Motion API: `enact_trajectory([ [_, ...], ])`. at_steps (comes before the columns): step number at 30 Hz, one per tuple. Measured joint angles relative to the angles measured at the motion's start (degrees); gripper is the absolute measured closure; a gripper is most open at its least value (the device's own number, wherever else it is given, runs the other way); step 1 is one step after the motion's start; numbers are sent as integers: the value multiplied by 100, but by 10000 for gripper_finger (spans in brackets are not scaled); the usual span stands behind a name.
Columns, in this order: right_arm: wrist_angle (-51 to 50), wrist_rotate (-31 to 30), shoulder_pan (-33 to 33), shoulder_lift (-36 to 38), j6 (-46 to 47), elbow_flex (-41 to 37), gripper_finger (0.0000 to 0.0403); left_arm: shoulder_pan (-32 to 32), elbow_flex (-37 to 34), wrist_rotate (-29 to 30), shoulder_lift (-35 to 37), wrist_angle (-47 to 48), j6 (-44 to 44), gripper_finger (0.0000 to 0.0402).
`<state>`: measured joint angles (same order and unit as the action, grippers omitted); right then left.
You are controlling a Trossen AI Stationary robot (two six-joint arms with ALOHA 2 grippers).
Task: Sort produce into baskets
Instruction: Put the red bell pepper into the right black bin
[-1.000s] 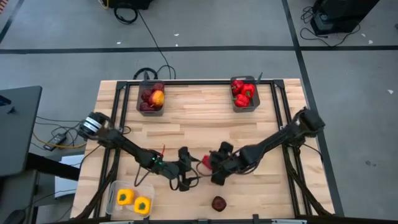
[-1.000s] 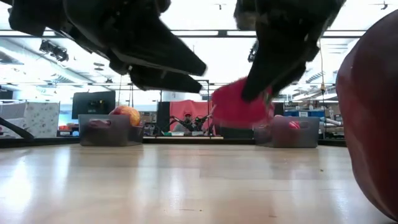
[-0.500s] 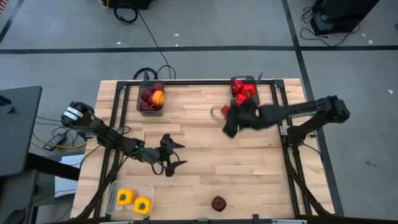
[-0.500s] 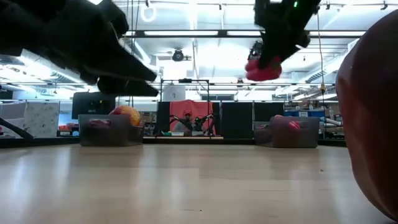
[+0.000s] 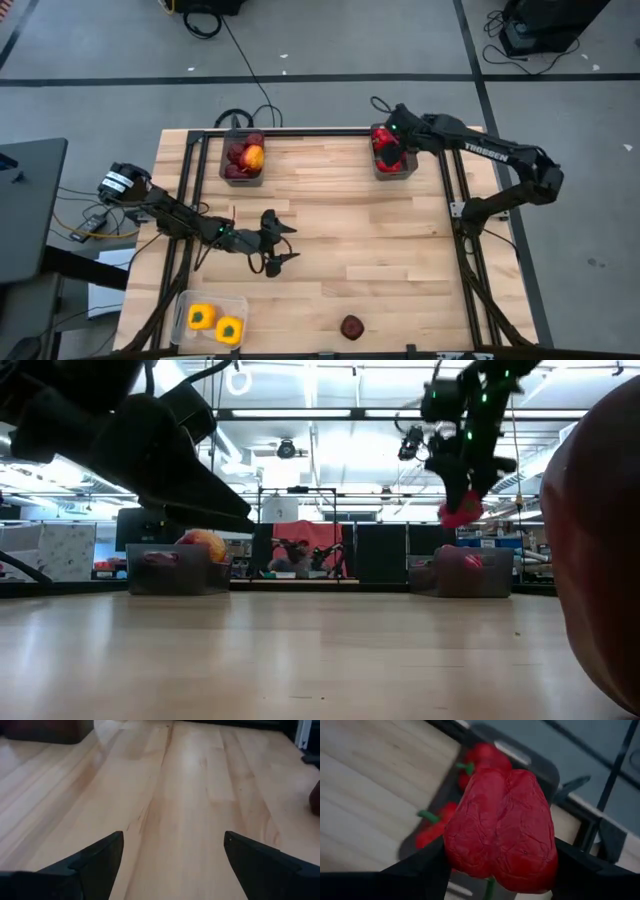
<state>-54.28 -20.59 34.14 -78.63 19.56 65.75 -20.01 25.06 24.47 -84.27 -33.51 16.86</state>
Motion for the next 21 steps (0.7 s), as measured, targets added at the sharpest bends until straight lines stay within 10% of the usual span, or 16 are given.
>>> enact_trajectory([
  [21,924,817,567,155,-207,-1264,56,178,0,-42,-2,198,44,51],
])
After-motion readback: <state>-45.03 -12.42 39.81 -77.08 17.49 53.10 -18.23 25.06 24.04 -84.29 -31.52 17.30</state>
